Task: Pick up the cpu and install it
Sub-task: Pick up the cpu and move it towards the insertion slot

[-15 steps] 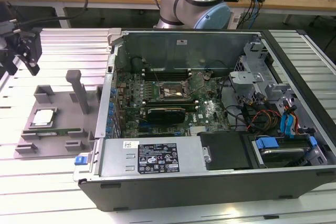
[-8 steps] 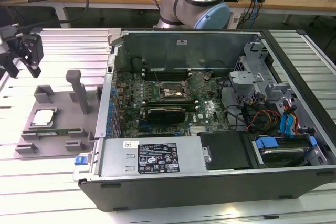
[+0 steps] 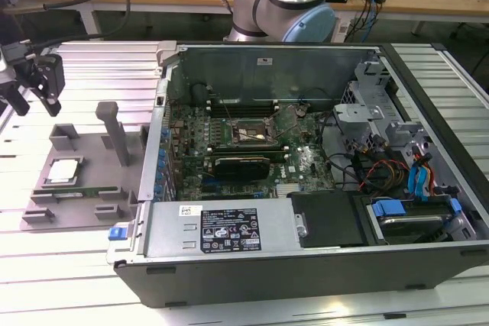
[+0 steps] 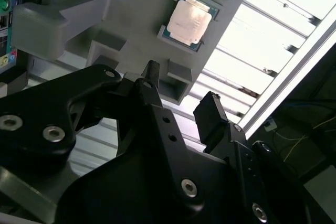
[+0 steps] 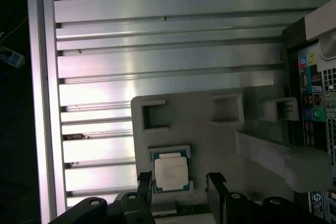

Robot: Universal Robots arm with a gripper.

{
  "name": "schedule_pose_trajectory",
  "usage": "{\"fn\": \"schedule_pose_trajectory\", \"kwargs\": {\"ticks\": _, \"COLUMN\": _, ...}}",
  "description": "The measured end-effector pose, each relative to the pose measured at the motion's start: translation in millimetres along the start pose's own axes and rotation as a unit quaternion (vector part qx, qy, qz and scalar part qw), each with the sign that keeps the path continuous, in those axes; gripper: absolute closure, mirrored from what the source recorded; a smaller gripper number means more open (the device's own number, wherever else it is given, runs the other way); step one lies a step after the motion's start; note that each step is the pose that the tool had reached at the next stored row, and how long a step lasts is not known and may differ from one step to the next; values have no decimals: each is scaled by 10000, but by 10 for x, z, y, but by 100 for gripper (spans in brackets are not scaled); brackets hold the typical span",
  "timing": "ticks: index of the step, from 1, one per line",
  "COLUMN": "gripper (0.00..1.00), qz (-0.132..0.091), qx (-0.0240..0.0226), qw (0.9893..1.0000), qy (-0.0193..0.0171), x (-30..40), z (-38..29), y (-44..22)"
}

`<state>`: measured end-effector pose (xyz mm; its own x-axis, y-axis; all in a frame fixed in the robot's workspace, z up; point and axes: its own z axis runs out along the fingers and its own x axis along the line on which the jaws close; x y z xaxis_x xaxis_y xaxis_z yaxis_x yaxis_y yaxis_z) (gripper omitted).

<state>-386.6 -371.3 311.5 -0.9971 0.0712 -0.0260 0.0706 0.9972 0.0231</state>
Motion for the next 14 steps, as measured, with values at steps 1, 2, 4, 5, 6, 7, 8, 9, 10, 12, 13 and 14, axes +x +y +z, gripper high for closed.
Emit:
{"fn": "schedule_pose_trajectory", "kwargs": {"ticks": 1, "gripper": 45, "qz": 0, "qx": 0, "qw": 10000, "qy": 0, "x": 0, "z": 7, "y": 0}}
{"fn": "schedule_pose_trajectory", "kwargs": {"ticks": 2, "gripper": 45, "qz": 0, "qx": 0, "qw": 10000, "qy": 0, "x": 0, "z": 18, "y": -1}}
{"fn": "schedule_pose_trajectory", "kwargs": {"ticks": 4, "gripper": 45, "qz": 0, "qx": 0, "qw": 10000, "qy": 0, "x": 1, "z": 40, "y": -1}}
{"fn": "schedule_pose_trajectory", "kwargs": {"ticks": 5, "gripper": 45, "qz": 0, "qx": 0, "qw": 10000, "qy": 0, "x": 1, "z": 45, "y": -1}}
{"fn": "schedule_pose_trajectory", "kwargs": {"ticks": 6, "gripper": 45, "qz": 0, "qx": 0, "qw": 10000, "qy": 0, "x": 1, "z": 52, "y": -1}}
{"fn": "schedule_pose_trajectory", "kwargs": {"ticks": 7, "gripper": 45, "qz": 0, "qx": 0, "qw": 10000, "qy": 0, "x": 2, "z": 61, "y": -2}}
{"fn": "schedule_pose_trajectory", "kwargs": {"ticks": 8, "gripper": 45, "qz": 0, "qx": 0, "qw": 10000, "qy": 0, "x": 2, "z": 66, "y": -2}}
{"fn": "schedule_pose_trajectory", "kwargs": {"ticks": 9, "gripper": 45, "qz": 0, "qx": -1, "qw": 10000, "qy": 0, "x": 2, "z": 71, "y": -2}}
{"fn": "schedule_pose_trajectory", "kwargs": {"ticks": 10, "gripper": 45, "qz": 0, "qx": 0, "qw": 10000, "qy": 0, "x": 2, "z": 77, "y": -2}}
{"fn": "schedule_pose_trajectory", "kwargs": {"ticks": 12, "gripper": 45, "qz": 0, "qx": 0, "qw": 10000, "qy": 0, "x": 2, "z": 85, "y": -2}}
{"fn": "schedule_pose_trajectory", "kwargs": {"ticks": 13, "gripper": 45, "qz": 0, "qx": 0, "qw": 10000, "qy": 0, "x": 2, "z": 90, "y": -2}}
{"fn": "schedule_pose_trajectory", "kwargs": {"ticks": 14, "gripper": 45, "qz": 0, "qx": 0, "qw": 10000, "qy": 0, "x": 2, "z": 96, "y": -2}}
